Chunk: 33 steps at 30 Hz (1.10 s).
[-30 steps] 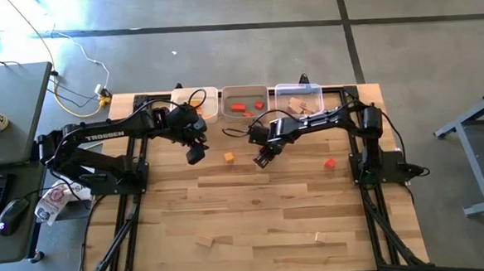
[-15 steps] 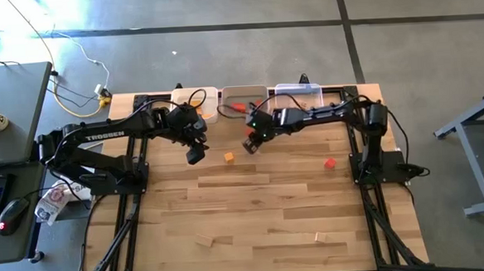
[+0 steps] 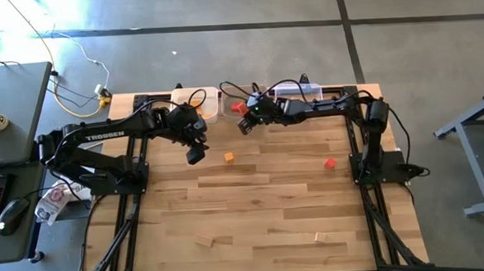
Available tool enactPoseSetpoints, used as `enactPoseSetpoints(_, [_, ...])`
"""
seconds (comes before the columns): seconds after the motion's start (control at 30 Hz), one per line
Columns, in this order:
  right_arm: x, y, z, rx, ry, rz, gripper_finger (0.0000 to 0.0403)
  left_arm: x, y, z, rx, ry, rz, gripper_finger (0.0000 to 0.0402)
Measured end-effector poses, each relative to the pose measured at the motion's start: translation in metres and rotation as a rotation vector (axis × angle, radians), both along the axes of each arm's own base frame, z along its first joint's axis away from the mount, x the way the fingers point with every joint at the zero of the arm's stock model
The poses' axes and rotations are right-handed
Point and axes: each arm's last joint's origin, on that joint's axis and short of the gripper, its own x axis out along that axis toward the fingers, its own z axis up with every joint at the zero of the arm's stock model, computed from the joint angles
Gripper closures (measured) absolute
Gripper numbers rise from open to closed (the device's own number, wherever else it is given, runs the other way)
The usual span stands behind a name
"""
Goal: Sort & place blocks by color
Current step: Put the orange block into the gray bin
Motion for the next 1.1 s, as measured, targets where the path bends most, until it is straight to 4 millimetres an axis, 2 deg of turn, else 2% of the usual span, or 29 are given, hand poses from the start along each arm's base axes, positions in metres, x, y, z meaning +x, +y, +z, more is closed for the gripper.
enactPoseSetpoints(0.17, [-0.004,-0.009,0.000,-0.052,0.027,-0.044,0.0306,0.000,0.000,0.000,0.000,0.000,0.000,0.0167])
enactPoseSetpoints(0.3, [-0.009,-0.013,-0.004,-0.127,0.126,-0.098,0.0302,0.000,0.000,0.000,0.000,-0.002,0.001,0.0167])
enactPoseSetpoints(0.7, [-0.012,-0.012,-0.009,-0.136,0.188,-0.098,0.0293,0.001,-0.001,0.000,-0.045,-0.018,0.057,0.0167])
enactPoseSetpoints(1.1, [-0.012,-0.012,-0.006,-0.131,0.175,-0.104,0.0191,0.009,-0.021,0.000,-0.047,-0.016,-0.032,0.0167])
